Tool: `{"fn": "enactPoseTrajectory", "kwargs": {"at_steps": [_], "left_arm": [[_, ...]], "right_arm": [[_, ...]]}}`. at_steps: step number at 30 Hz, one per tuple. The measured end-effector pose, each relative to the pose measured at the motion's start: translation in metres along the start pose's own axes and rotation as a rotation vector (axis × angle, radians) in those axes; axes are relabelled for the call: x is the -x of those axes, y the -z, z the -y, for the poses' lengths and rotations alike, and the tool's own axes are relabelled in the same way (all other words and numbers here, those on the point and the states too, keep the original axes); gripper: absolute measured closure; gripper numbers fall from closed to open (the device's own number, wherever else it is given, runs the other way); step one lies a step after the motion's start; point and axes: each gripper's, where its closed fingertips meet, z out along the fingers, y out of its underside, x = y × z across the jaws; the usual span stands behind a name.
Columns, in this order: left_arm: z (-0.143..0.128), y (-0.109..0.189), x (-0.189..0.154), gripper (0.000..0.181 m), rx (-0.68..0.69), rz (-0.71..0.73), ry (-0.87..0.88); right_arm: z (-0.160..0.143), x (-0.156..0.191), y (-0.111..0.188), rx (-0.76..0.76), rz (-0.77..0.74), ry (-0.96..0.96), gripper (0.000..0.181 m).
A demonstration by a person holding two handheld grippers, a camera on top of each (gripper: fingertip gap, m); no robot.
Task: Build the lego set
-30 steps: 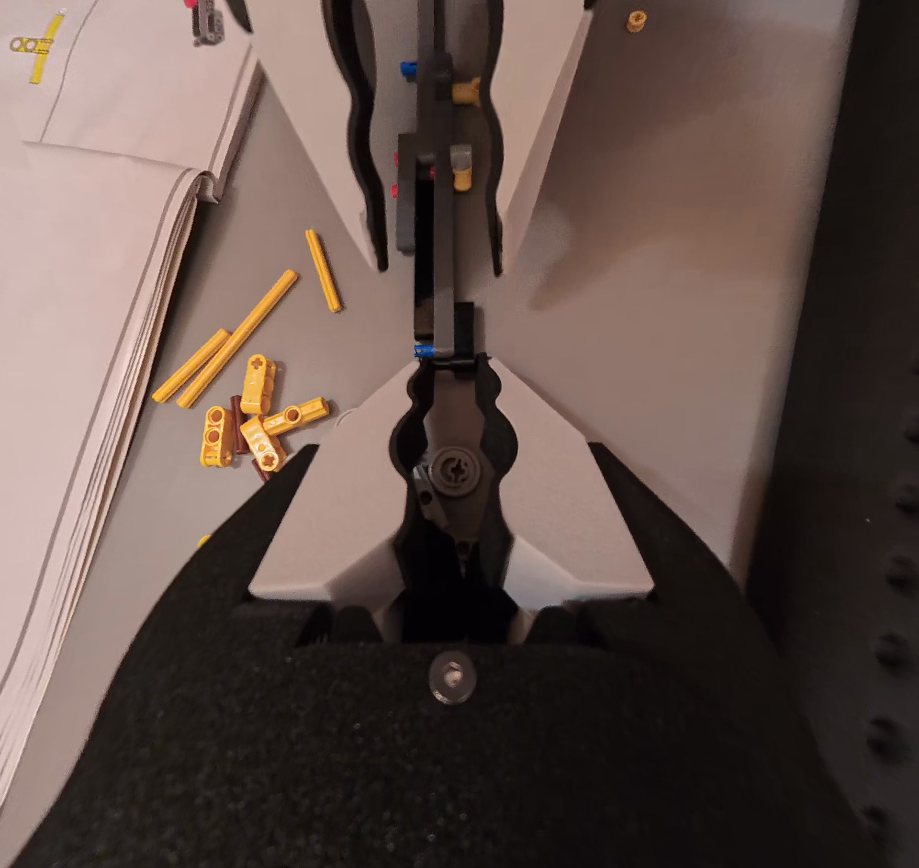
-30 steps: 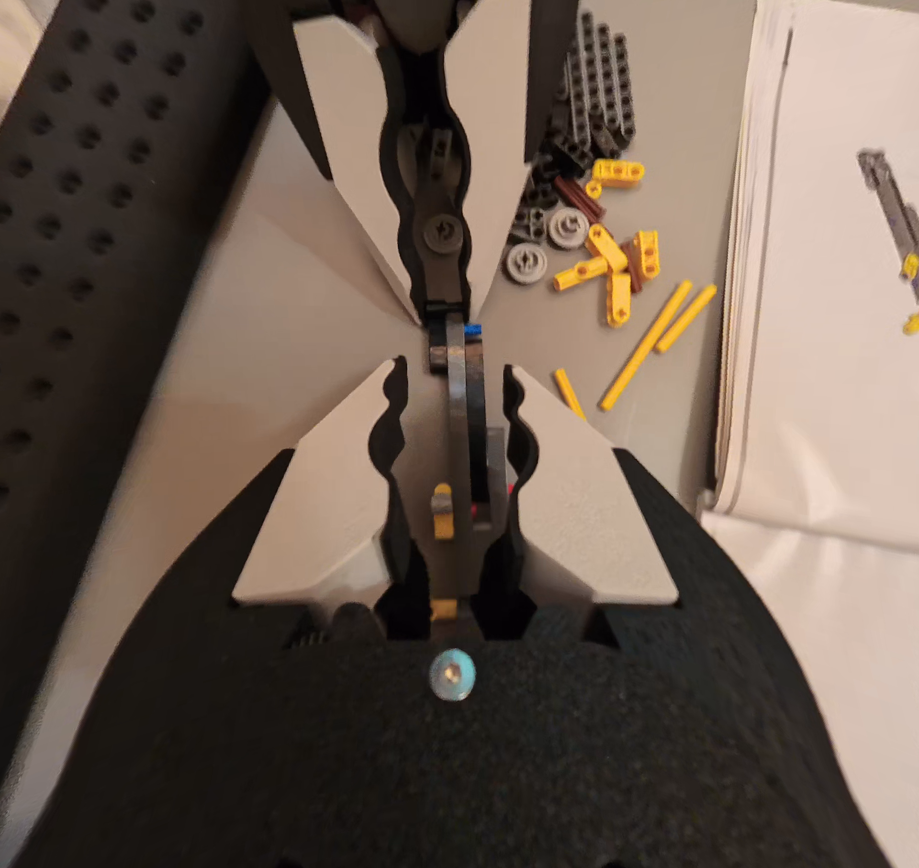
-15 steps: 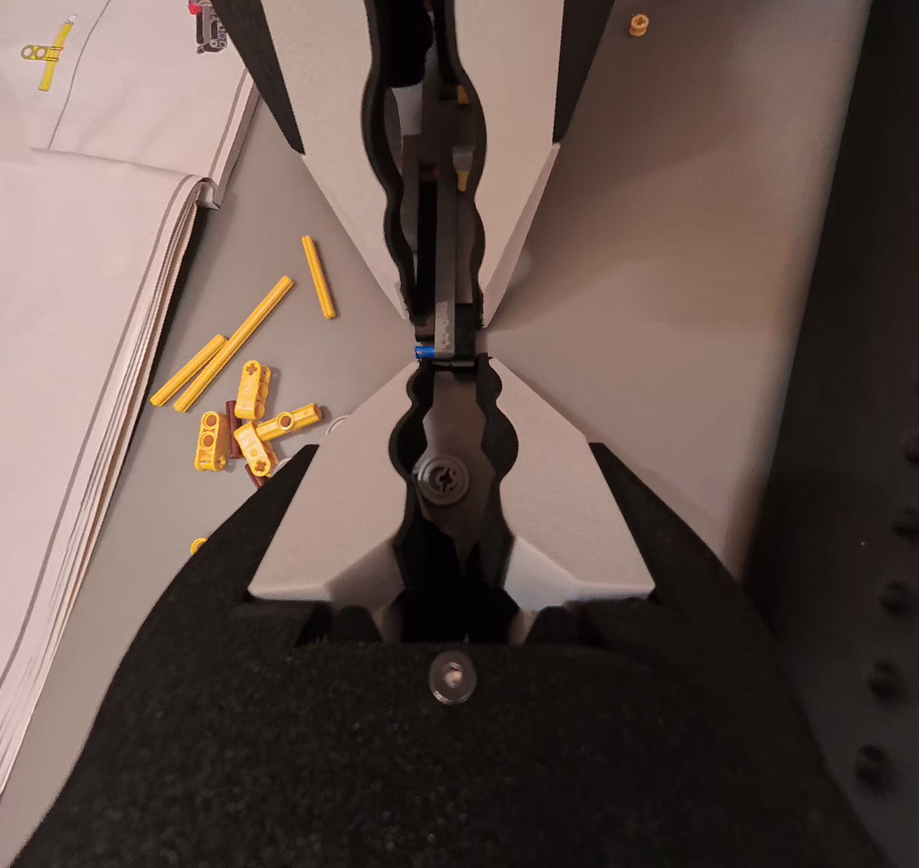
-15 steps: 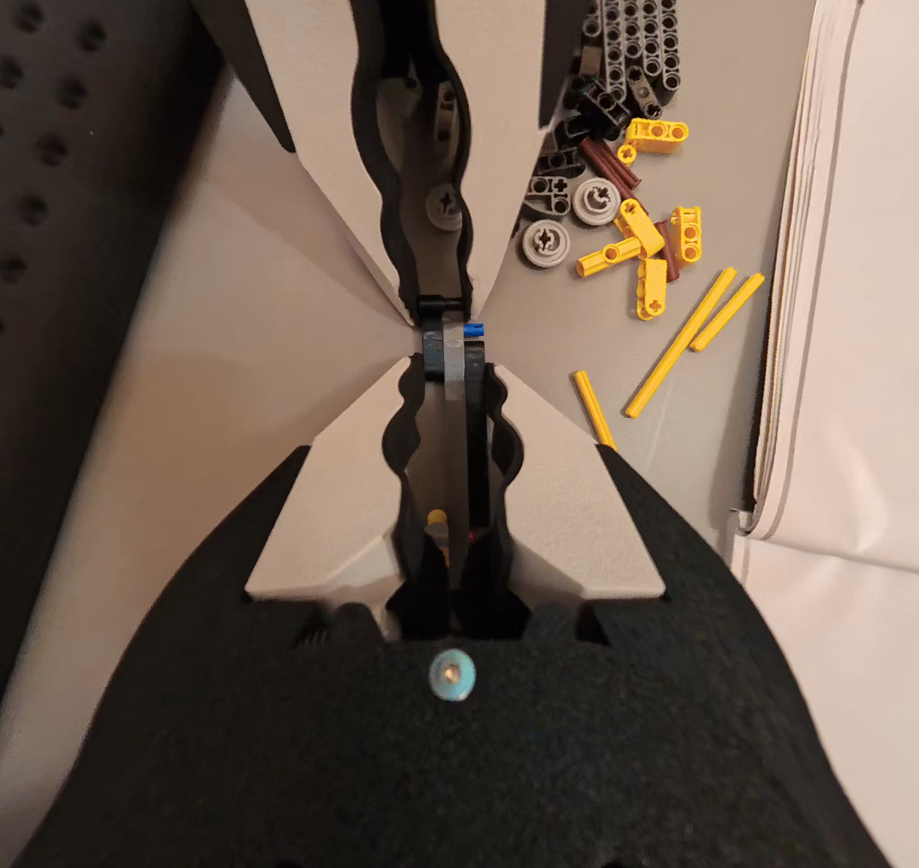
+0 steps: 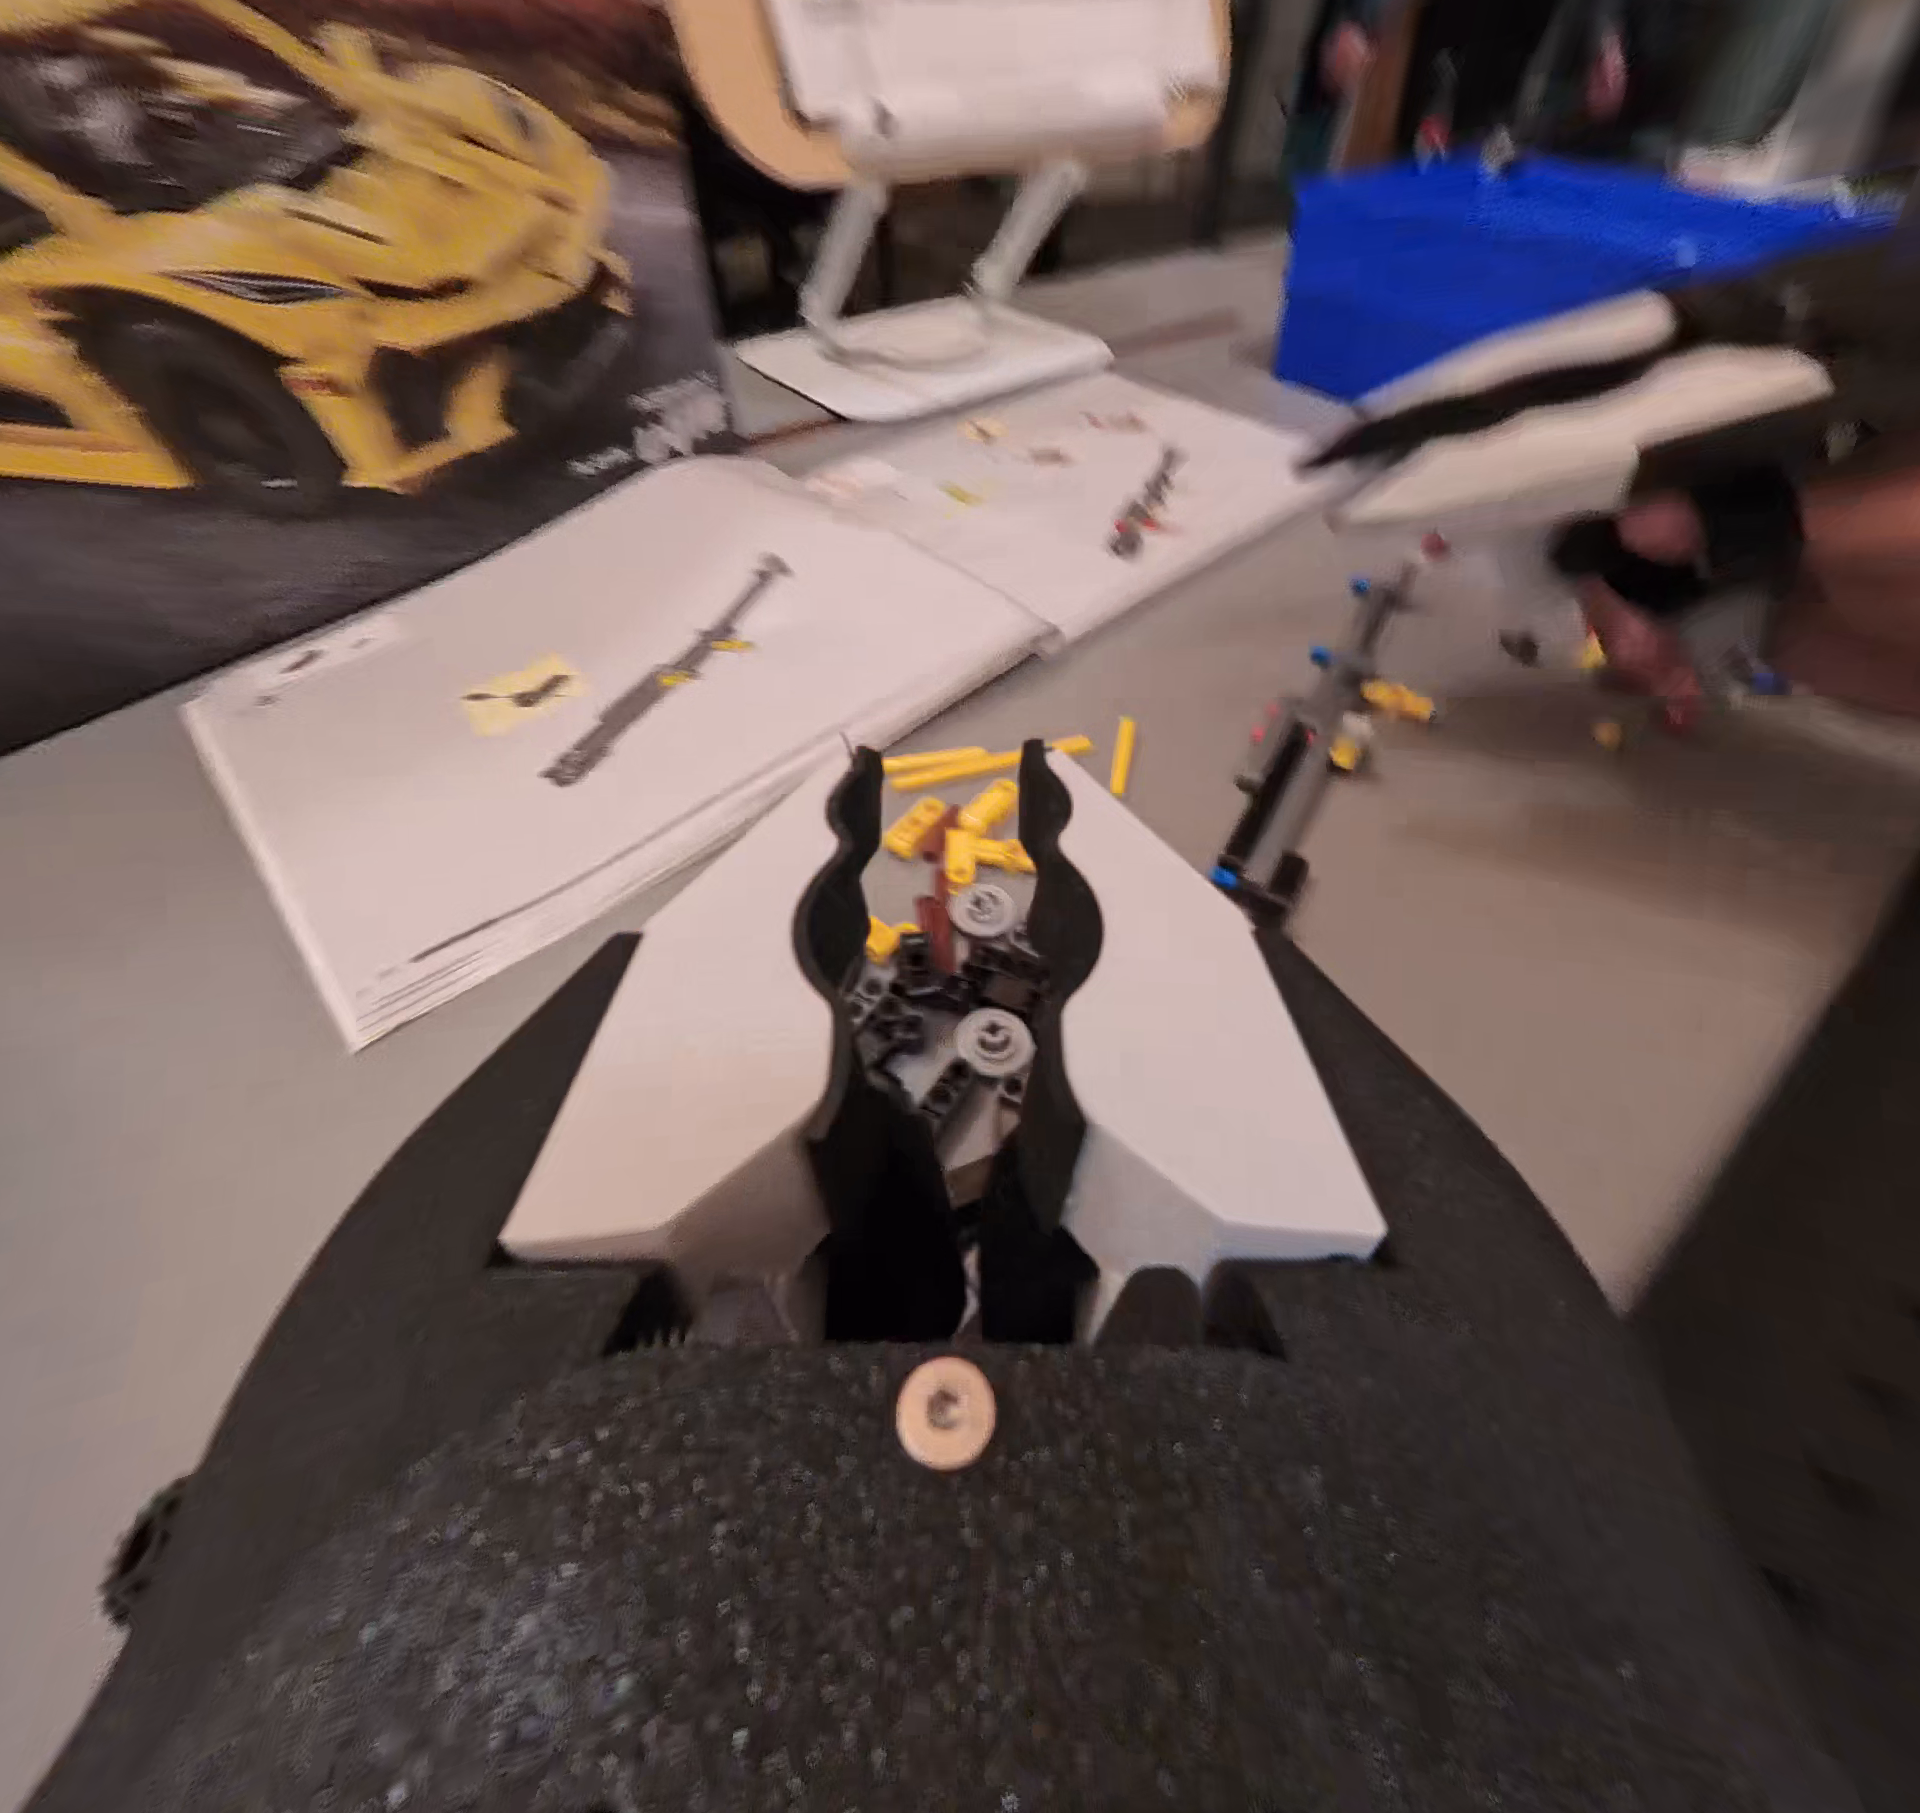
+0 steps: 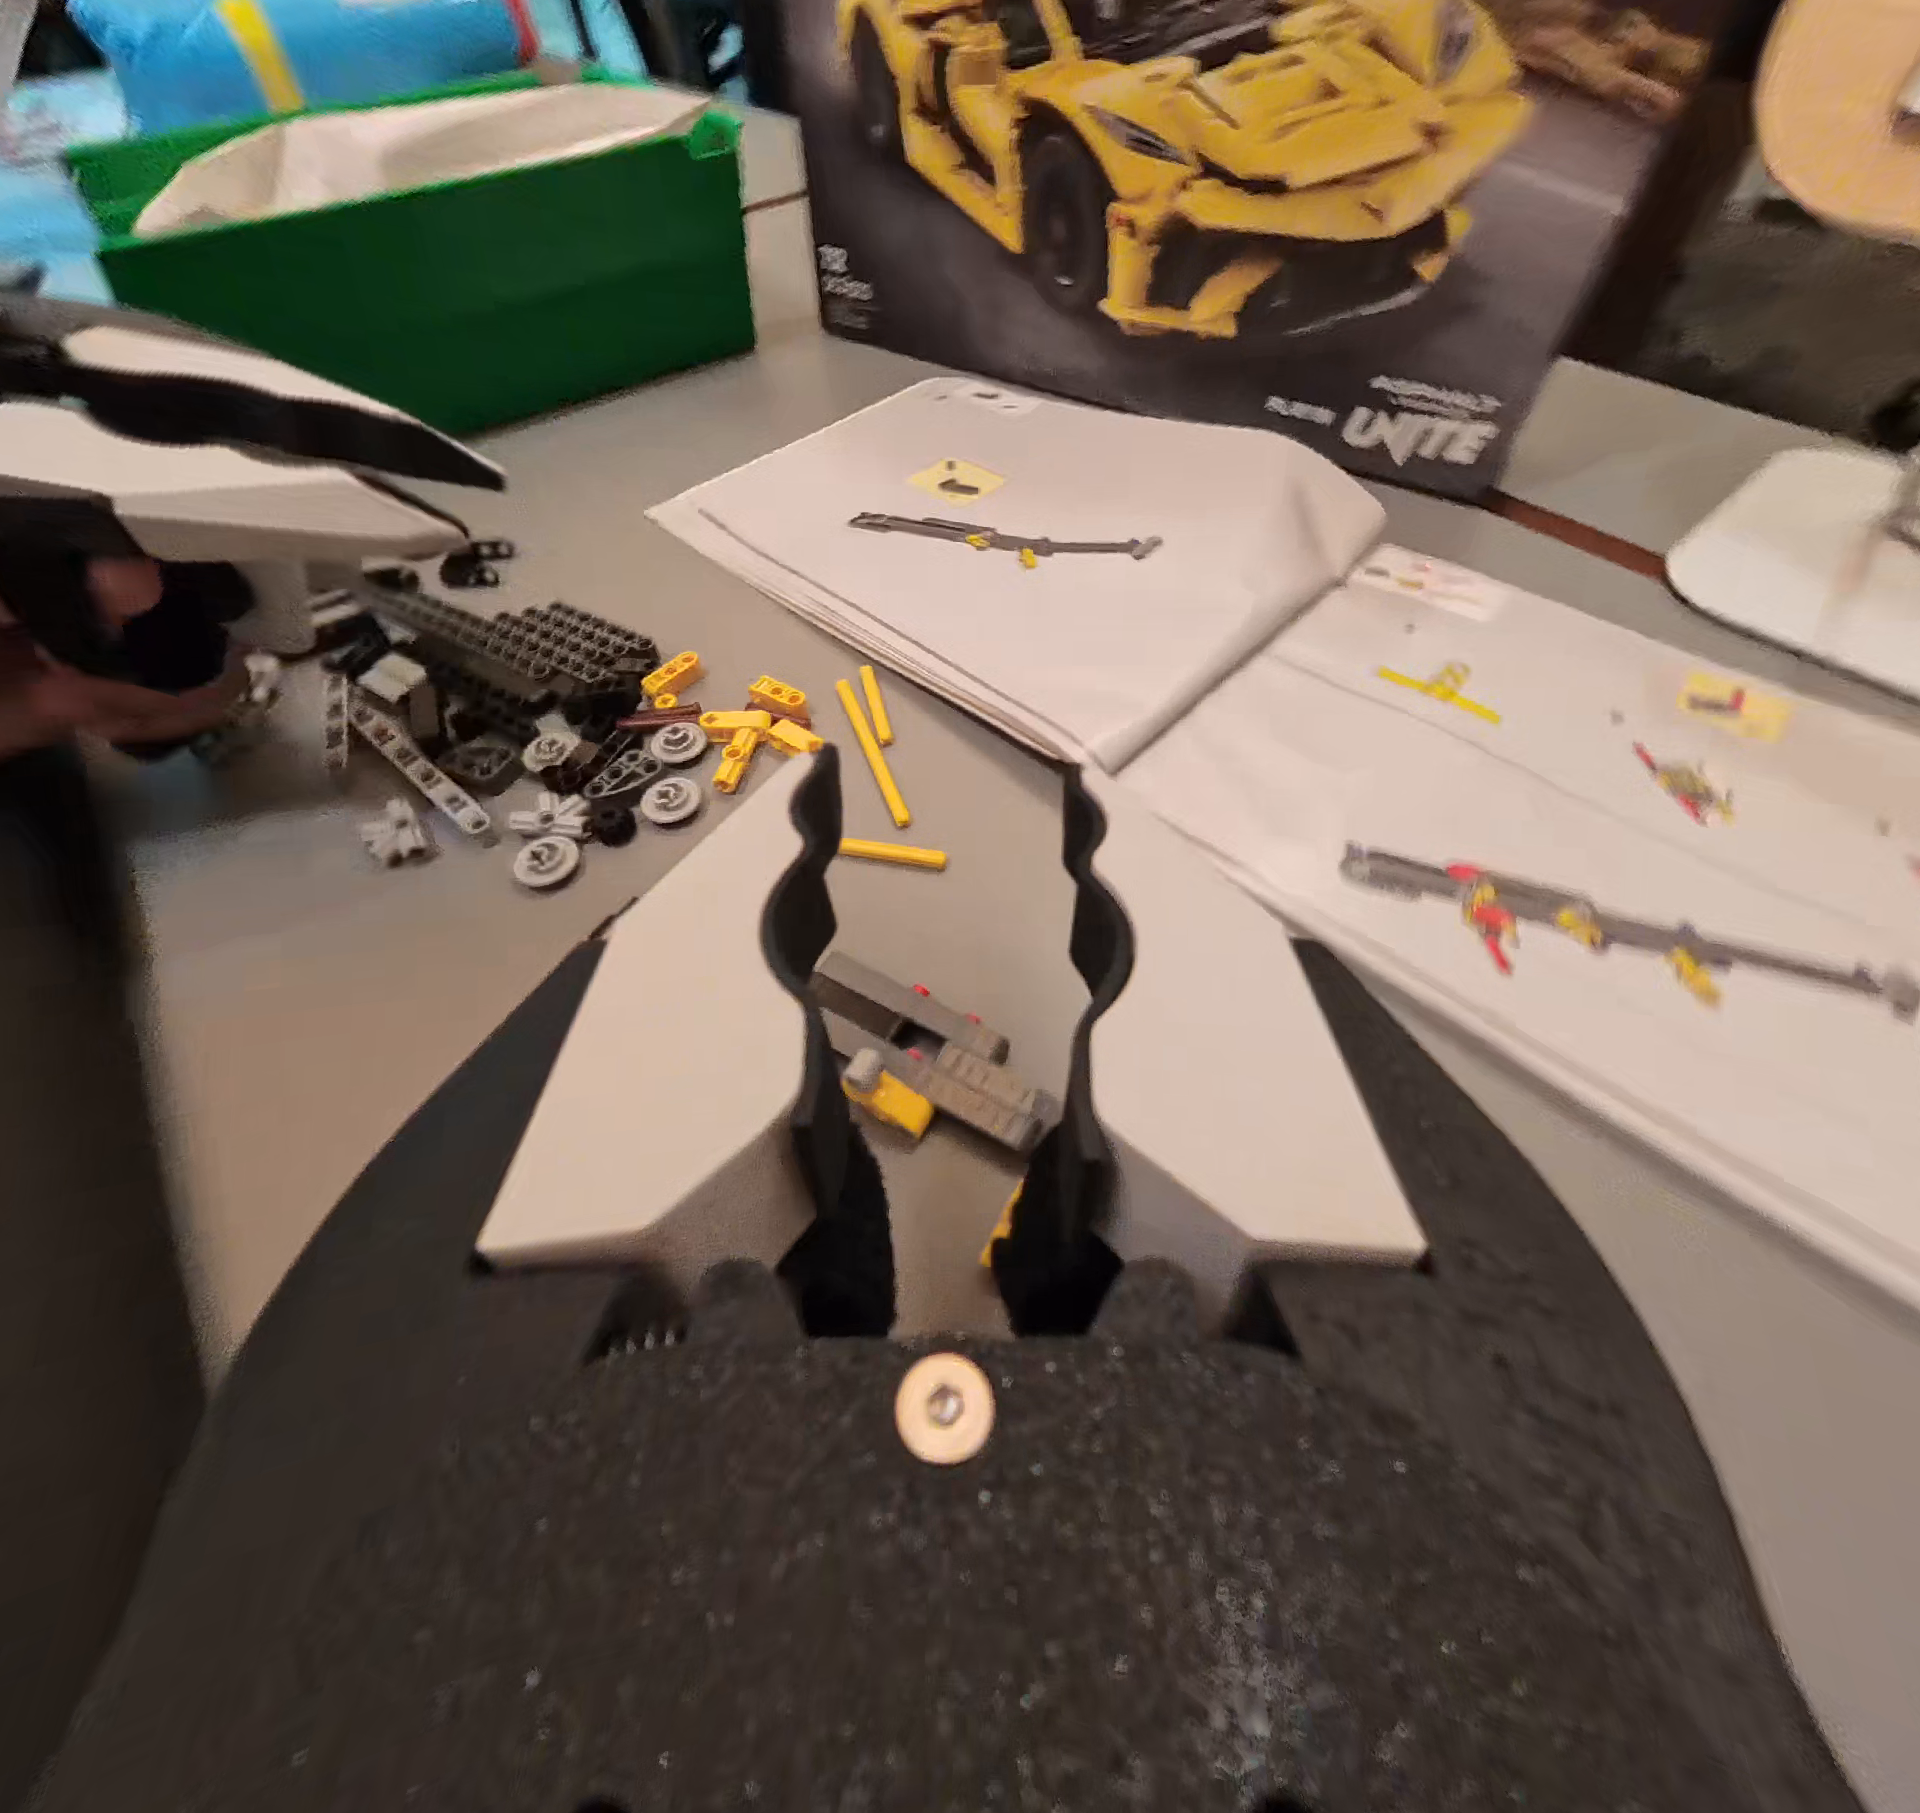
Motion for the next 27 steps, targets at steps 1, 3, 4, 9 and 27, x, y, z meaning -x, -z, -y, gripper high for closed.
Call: {"fn": "enactPoseTrajectory", "kwargs": {"at_steps": [1,3,4,9,27], "left_arm": [[0.005,0.005,0.008,0.157,-0.045,0.025,0.039],[0.014,0.011,0.018,0.157,-0.111,0.035,0.090],[0.015,0.012,0.023,0.157,-0.122,0.039,0.114],[0.012,0.017,0.047,0.158,-0.118,0.149,0.140],[0.010,0.011,0.046,0.167,-0.073,0.219,-0.019]], "right_arm": [[-0.006,0.000,0.002,0.006,-0.018,-0.048,0.143],[-0.022,0.005,0.004,0.089,-0.022,-0.095,0.145],[-0.024,0.004,0.006,0.103,-0.046,-0.083,0.148],[-0.019,-0.010,0.016,0.086,-0.184,0.062,0.167],[-0.039,-0.049,0.023,0.138,-0.245,-0.129,0.167]]}}
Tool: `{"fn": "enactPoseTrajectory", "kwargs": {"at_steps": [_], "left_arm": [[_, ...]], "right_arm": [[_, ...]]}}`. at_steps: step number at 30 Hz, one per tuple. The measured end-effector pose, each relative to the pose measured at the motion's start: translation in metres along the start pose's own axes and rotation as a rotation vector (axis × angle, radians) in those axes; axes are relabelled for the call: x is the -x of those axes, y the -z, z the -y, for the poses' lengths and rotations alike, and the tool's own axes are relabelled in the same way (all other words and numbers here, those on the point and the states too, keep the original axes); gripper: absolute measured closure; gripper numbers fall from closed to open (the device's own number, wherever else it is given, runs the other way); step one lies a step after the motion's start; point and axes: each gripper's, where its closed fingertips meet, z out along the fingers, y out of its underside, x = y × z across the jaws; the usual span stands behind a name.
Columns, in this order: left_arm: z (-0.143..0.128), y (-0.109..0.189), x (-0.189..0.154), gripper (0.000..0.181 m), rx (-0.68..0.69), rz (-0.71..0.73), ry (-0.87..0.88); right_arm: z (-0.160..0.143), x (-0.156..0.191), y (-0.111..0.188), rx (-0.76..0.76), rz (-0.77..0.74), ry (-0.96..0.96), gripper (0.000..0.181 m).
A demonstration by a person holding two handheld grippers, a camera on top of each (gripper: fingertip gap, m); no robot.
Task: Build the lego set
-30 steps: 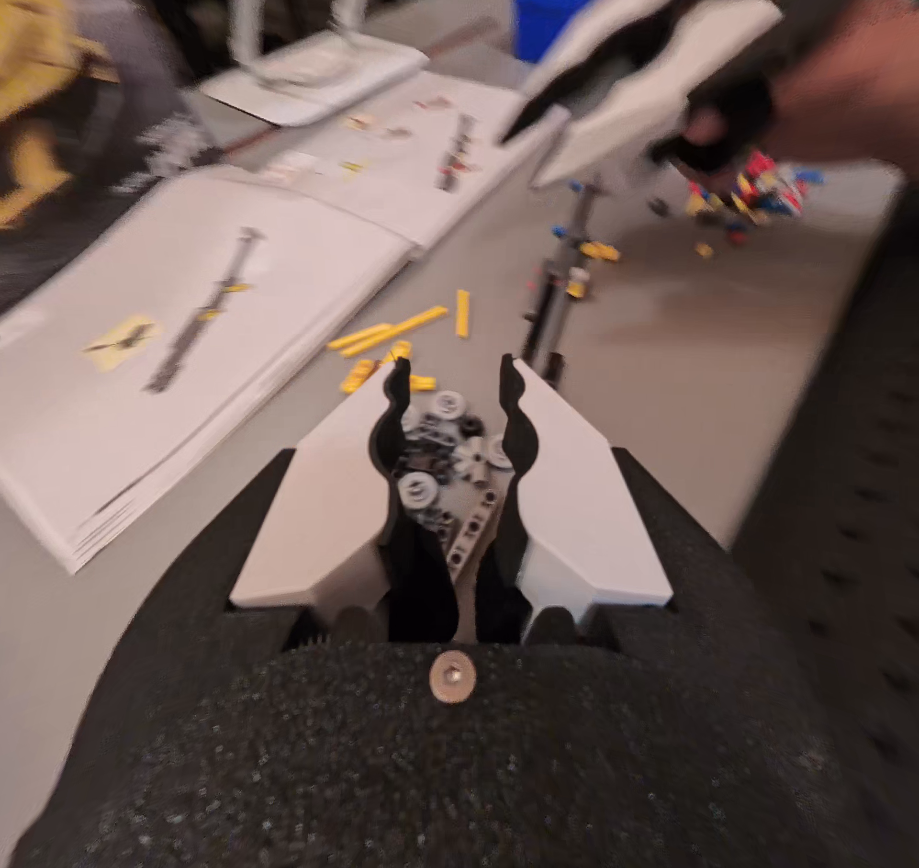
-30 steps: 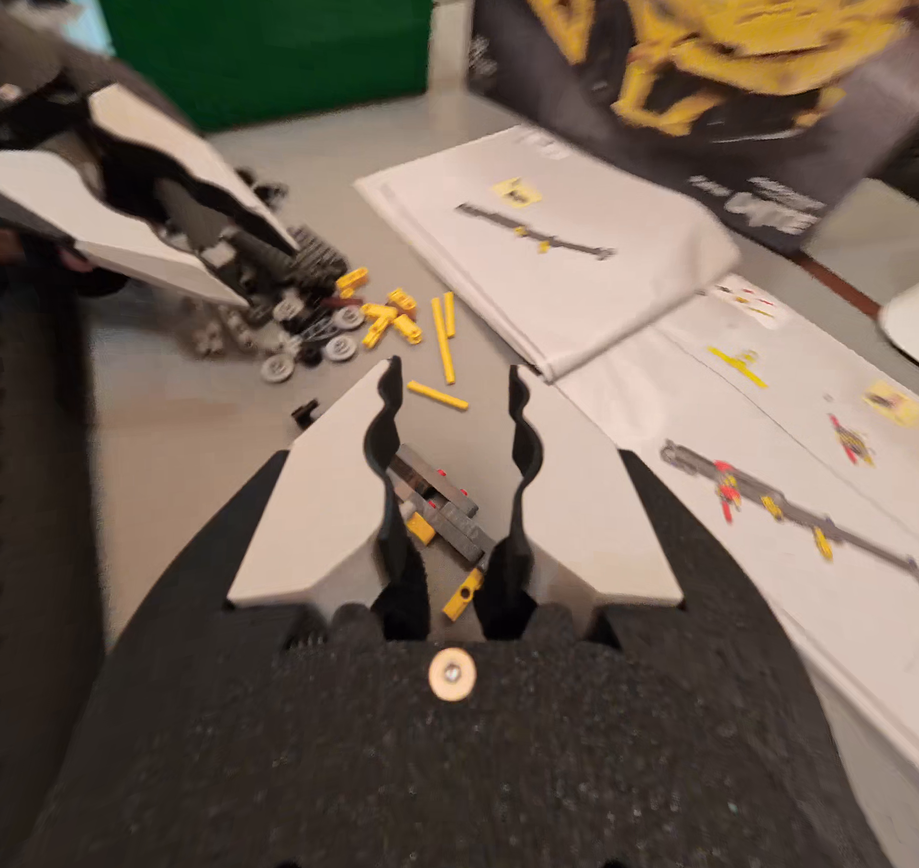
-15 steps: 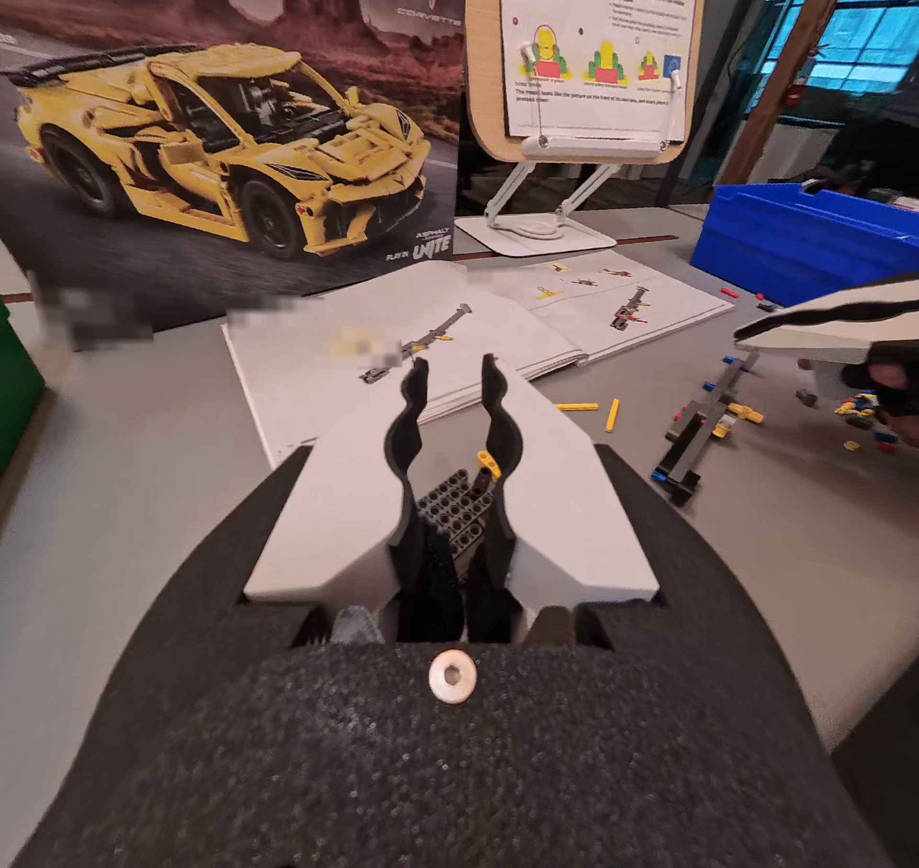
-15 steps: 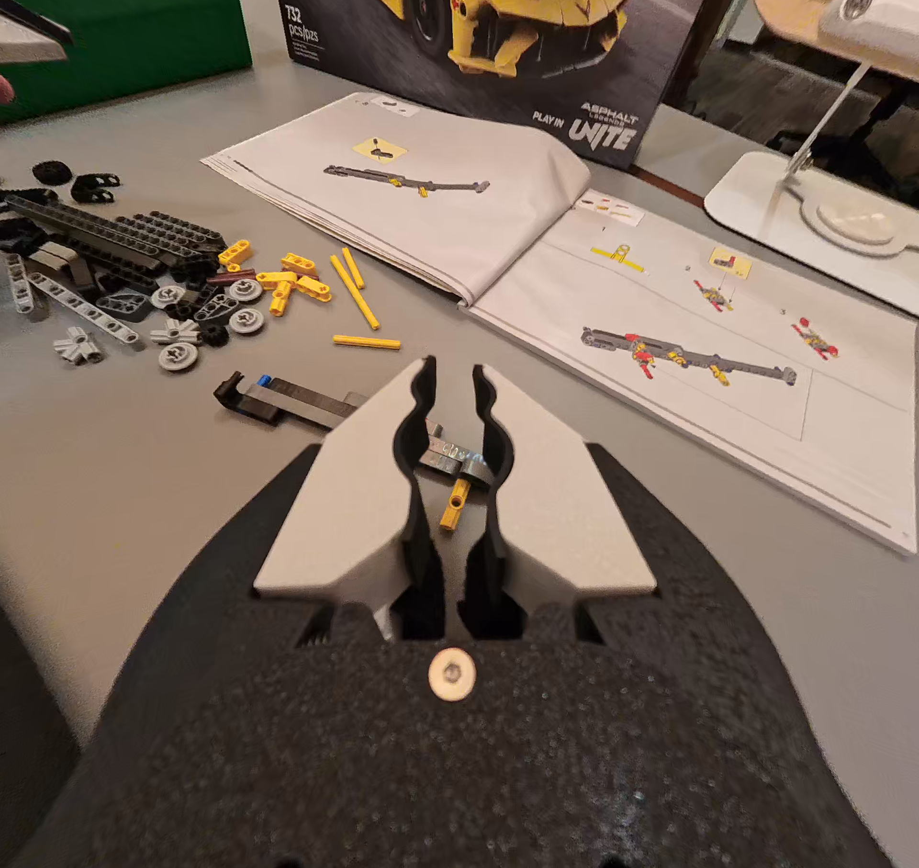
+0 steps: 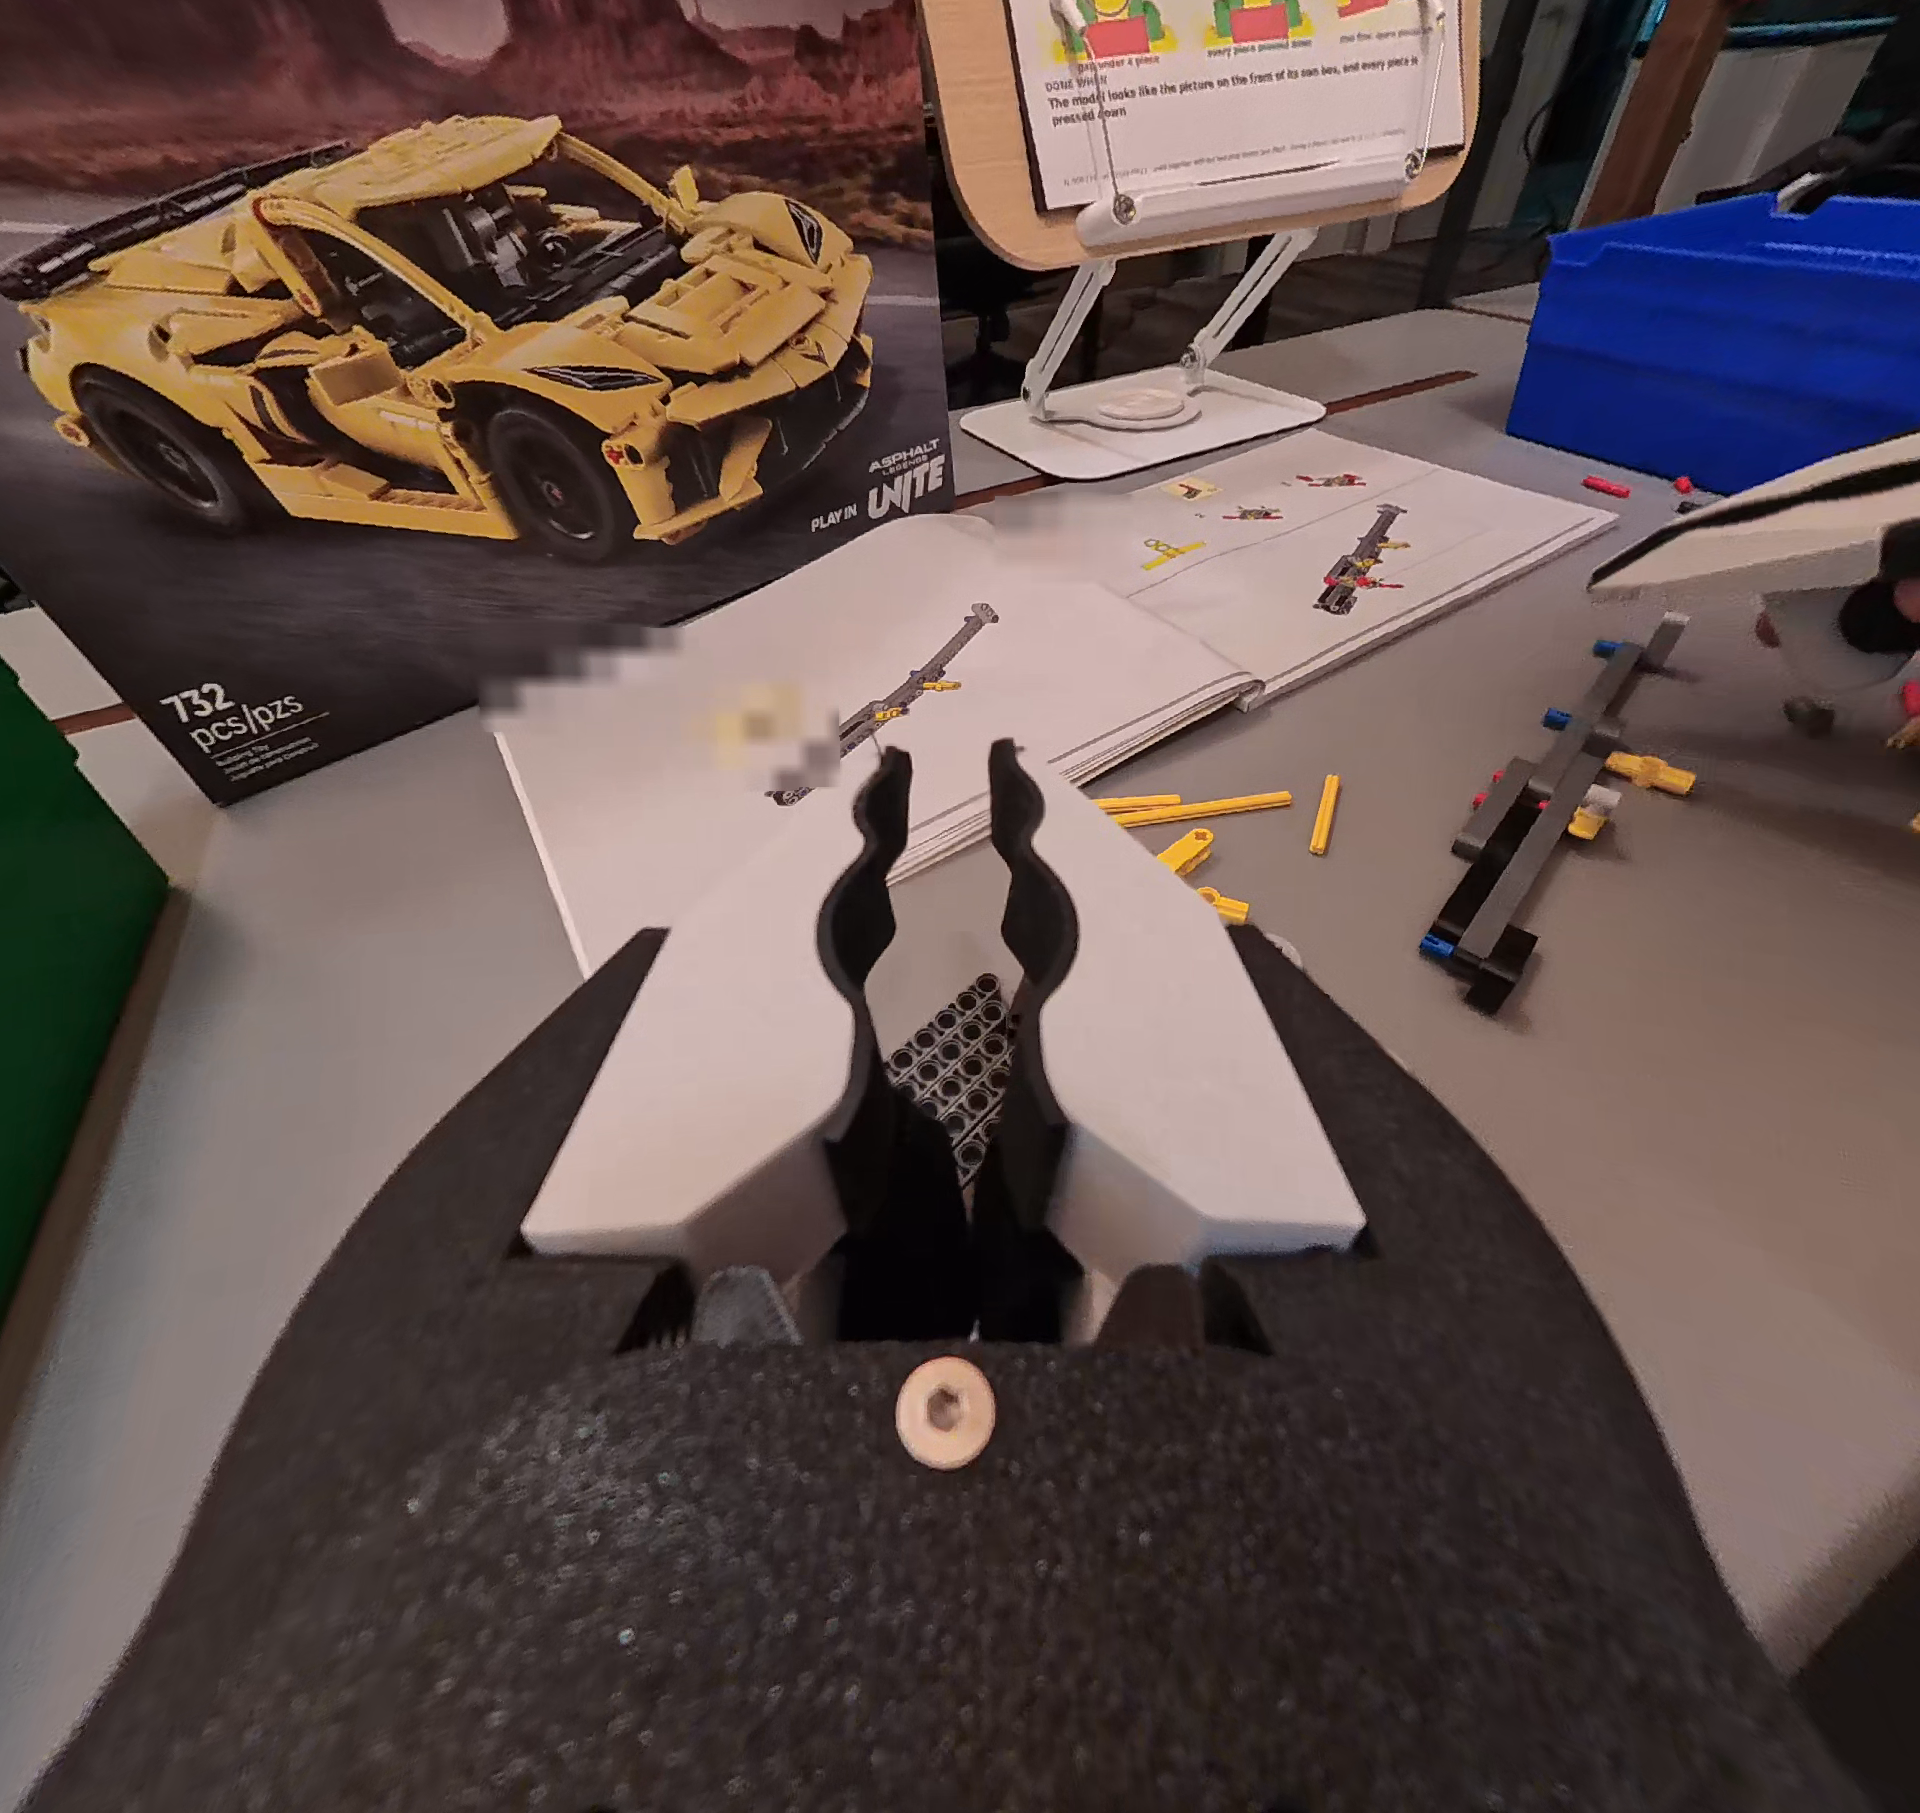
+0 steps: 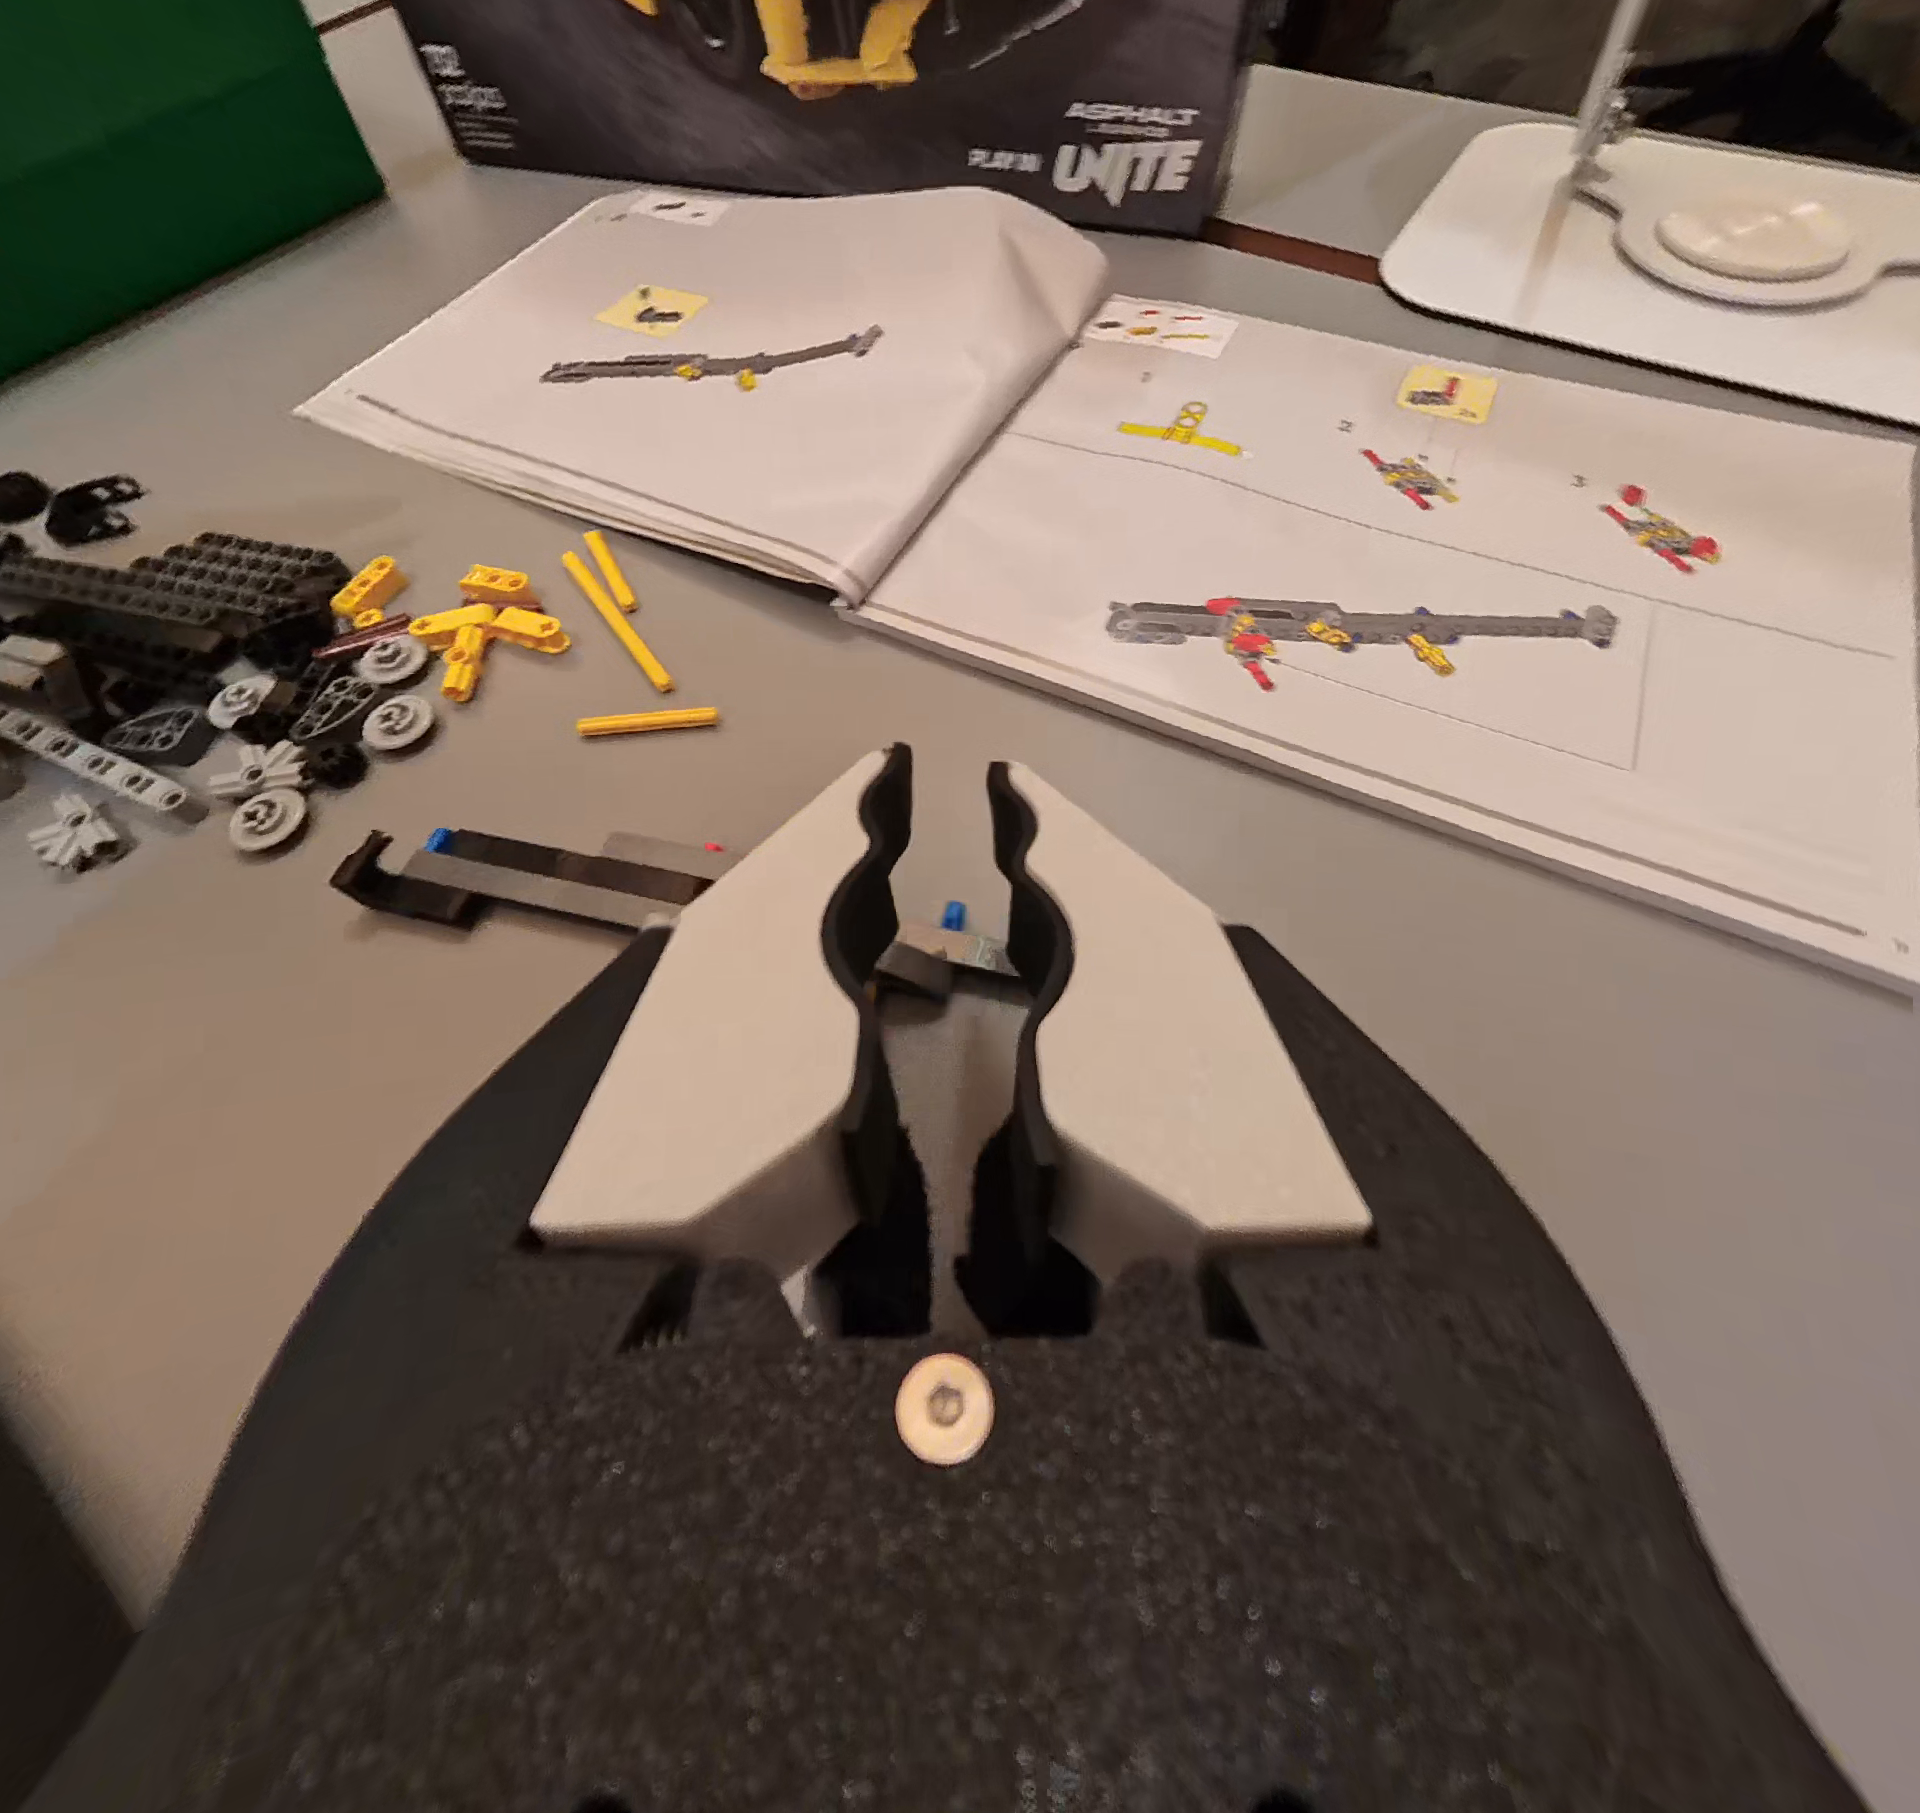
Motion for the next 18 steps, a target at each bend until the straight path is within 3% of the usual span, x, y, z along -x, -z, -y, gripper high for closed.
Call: {"fn": "enactPoseTrajectory", "kwargs": {"at_steps": [9,18], "left_arm": [[-0.005,-0.011,-0.019,0.168,0.038,-0.061,-0.079],[0.000,-0.010,-0.015,0.170,0.017,-0.035,-0.085]], "right_arm": [[-0.005,-0.057,0.017,-0.027,-0.249,-0.064,0.151],[-0.006,-0.061,0.018,-0.037,-0.238,-0.126,0.143]]}}
